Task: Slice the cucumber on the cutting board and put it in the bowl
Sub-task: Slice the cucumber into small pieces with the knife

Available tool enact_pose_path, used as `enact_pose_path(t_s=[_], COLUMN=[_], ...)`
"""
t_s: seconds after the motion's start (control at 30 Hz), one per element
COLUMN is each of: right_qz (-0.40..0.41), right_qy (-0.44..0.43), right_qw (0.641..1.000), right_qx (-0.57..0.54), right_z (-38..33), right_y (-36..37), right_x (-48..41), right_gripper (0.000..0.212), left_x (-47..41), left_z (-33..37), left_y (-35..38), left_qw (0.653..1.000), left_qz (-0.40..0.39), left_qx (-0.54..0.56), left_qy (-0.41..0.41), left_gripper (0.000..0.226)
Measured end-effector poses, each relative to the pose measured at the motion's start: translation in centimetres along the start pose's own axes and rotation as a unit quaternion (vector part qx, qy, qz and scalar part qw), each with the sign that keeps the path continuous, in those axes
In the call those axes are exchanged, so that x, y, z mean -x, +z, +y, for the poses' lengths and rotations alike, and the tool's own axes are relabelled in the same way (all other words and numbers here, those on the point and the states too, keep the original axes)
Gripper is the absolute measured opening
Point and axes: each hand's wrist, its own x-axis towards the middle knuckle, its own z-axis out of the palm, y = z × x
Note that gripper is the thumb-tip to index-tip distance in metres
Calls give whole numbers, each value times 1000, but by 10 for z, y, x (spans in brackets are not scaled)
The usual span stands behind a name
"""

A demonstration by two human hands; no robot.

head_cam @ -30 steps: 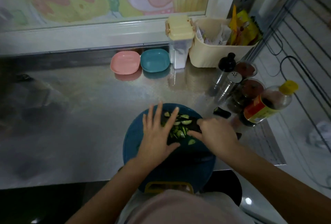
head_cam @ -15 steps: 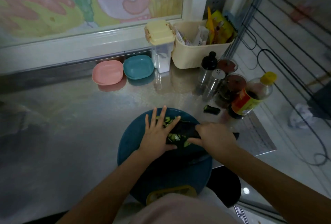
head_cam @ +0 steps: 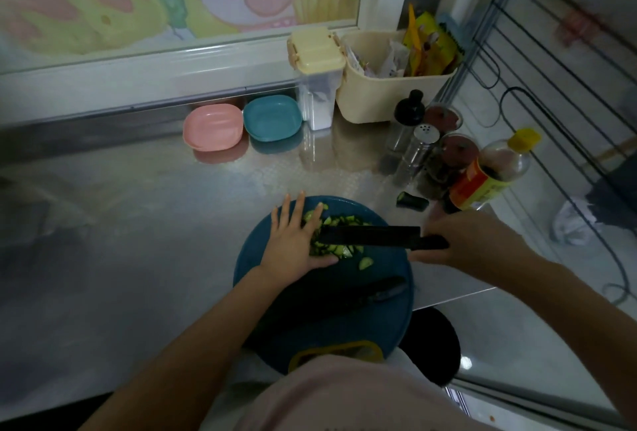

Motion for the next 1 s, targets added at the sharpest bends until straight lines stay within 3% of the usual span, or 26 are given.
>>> enact_pose_path(t_s=[0.1,0.2,0.3,0.37,0.53,0.63,0.8,1.0], right_qz=[-5,5,3,4,8,7,11,-1], right_qy=[20,34,50,45,23,23,18,30], right_qw=[999,996,983,973,952,938,936,938], right_qx=[-39,-86,-175,-225,-304,-344,-352,-344], right_z=[8,3,-10,-23,-75,-104,-129,-139], right_y=[-4,3,23,39,74,90,107,122], right_x=[2,-3,-14,-23,-43,-52,-59,-62], right_gripper=[42,44,48,52,59,64,64,55], left_x=[12,28,39,45,64,75,81,75], left_z=[-2,-7,-15,-20,-26,-33,-31,-33], left_y=[-5,-8,-7,-8,0,13,21,27], left_qw=[994,962,932,920,919,926,926,922], left_qz=[27,137,201,181,88,51,109,171], left_qx=[101,226,278,311,322,304,285,300], left_qy=[-36,-74,-117,-154,-208,-216,-223,-177], left_gripper=[88,45,26,27,52,52,21,21])
